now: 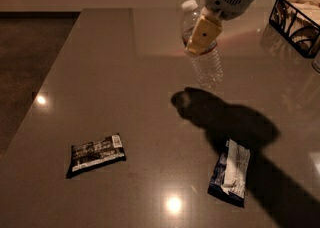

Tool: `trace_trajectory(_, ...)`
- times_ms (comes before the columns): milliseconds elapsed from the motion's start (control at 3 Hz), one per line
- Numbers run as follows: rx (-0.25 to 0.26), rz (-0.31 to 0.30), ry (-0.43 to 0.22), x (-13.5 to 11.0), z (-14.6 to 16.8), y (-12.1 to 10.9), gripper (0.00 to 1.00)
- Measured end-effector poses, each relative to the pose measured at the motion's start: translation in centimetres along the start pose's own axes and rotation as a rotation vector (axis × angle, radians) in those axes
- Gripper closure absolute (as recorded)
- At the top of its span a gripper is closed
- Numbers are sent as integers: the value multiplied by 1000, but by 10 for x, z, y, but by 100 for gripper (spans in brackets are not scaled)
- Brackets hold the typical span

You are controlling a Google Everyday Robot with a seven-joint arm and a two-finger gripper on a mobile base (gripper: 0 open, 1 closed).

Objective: Knock water bottle over

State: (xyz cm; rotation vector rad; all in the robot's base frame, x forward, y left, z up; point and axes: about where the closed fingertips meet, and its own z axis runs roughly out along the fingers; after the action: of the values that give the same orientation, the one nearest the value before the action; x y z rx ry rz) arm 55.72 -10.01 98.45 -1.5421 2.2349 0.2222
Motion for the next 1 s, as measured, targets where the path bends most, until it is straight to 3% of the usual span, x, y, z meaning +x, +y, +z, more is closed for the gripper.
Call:
trace_trajectory(333, -9, -29, 159, 22, 5, -1, 100)
trace_trajectory(1000, 14, -94, 435, 58, 46, -6, 60)
